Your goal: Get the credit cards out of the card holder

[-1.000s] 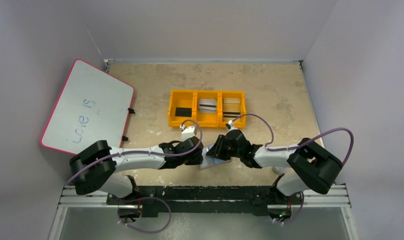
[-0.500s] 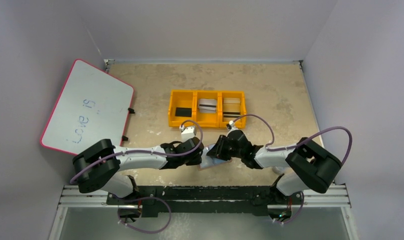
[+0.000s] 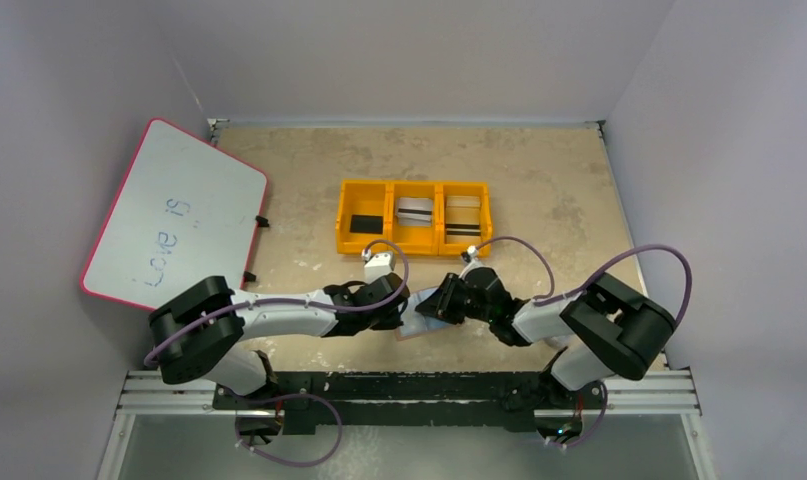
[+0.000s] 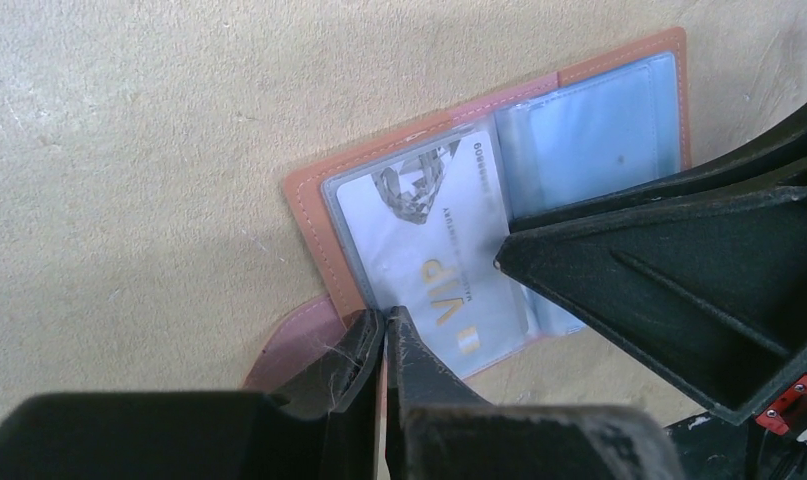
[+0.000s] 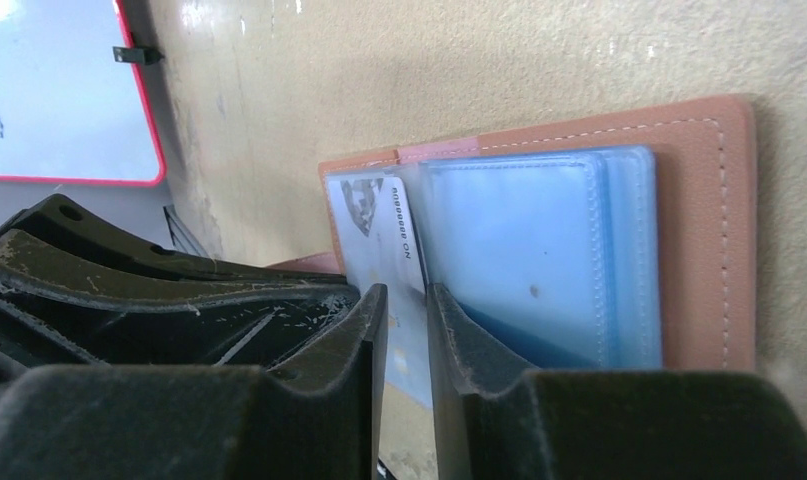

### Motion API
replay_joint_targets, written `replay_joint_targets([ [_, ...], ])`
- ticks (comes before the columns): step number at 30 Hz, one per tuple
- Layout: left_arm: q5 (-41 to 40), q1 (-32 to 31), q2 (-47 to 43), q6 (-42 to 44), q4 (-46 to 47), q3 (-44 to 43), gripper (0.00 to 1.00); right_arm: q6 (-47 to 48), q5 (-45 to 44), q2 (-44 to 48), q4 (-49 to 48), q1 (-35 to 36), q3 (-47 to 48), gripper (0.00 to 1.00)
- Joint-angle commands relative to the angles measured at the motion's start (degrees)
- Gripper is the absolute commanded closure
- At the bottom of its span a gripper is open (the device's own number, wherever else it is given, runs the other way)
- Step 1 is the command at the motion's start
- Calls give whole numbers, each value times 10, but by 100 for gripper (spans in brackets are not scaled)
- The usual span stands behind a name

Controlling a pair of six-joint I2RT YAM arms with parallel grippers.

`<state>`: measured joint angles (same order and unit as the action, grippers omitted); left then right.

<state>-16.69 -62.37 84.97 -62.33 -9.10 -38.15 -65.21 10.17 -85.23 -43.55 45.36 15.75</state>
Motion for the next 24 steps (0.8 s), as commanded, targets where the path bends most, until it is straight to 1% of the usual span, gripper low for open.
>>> replay_joint_targets([
  [1,41,-2,43,-6,109,0,99,-28,61,-23,-85,17,-15,79],
  [4,45,-1,39,-7,128,4,100,-34,72,-28,-127,16,-28,81],
  [7,46,-2,44,-5,132,1,100,-14,78,-25,-112,17,-20,87],
  [8,47,-2,44,-4,135,3,100,-13,81,-24,-119,17,-22,87],
  [10,51,-2,46,-3,144,4,100,-11,90,-23,-151,17,-30,93],
  [11,52,-2,46,-3,145,5,100,-11,91,-22,-165,16,-34,94],
  [12,53,-2,47,-3,146,5,100,-12,93,-23,-174,16,-38,92],
  [14,53,-2,46,-1,146,5,100,-9,103,-27,-189,17,-39,87],
  [15,53,-2,45,0,146,4,100,-7,106,-31,-195,16,-38,87],
  [16,53,-2,45,1,147,4,100,-7,107,-34,-197,16,-37,91],
  [17,53,-2,44,1,146,5,100,-6,109,-39,-199,17,-35,99],
  [19,47,-2,40,4,138,4,100,-7,110,-49,-208,17,-34,100],
  [21,32,-2,36,3,120,3,100,-18,91,-47,-205,16,-41,100],
  [24,7,-2,34,3,85,-3,100,-17,63,-21,-167,14,-46,100],
])
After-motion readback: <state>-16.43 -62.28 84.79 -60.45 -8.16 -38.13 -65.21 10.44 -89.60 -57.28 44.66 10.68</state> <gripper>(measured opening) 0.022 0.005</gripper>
